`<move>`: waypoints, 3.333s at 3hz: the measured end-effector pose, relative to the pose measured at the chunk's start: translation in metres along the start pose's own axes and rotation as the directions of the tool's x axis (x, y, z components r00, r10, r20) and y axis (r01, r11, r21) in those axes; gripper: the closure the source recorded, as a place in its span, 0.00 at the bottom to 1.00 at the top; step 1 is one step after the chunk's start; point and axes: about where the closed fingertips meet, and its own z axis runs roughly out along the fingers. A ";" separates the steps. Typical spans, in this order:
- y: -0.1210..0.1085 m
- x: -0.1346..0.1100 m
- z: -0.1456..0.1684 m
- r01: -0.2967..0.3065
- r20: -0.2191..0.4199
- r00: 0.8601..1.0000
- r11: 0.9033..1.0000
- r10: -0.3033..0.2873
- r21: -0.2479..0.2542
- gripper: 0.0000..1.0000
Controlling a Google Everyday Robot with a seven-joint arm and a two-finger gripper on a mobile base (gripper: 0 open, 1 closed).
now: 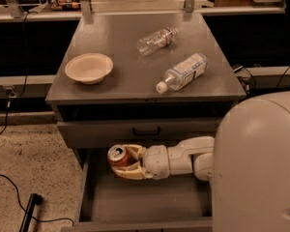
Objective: Pick coke can from middle drawer and place on counter
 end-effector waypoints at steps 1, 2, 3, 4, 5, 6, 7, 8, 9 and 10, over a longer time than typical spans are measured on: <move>-0.007 -0.074 -0.011 0.097 0.111 0.989 0.995 -0.094 -0.024 1.00; -0.001 -0.161 -0.027 0.252 0.239 0.943 0.966 -0.232 -0.058 1.00; 0.007 -0.175 -0.028 0.273 0.286 0.928 0.958 -0.239 -0.084 1.00; 0.007 -0.176 -0.028 0.273 0.290 0.927 0.958 -0.238 -0.085 1.00; 0.009 -0.201 -0.039 0.219 0.361 0.916 0.972 -0.174 -0.089 1.00; 0.013 -0.247 -0.061 0.222 0.411 0.896 0.971 -0.166 -0.090 1.00; 0.009 -0.286 -0.089 0.233 0.310 0.928 0.971 -0.205 -0.057 1.00; -0.015 -0.303 -0.126 0.215 0.128 0.968 0.976 -0.216 0.016 1.00; -0.041 -0.317 -0.181 0.174 0.061 0.982 0.979 -0.181 0.102 1.00; -0.069 -0.325 -0.225 0.181 0.042 0.981 0.972 -0.189 0.152 1.00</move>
Offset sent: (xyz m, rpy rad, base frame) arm -0.0247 -0.0333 0.2918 0.4807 -0.4200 0.2649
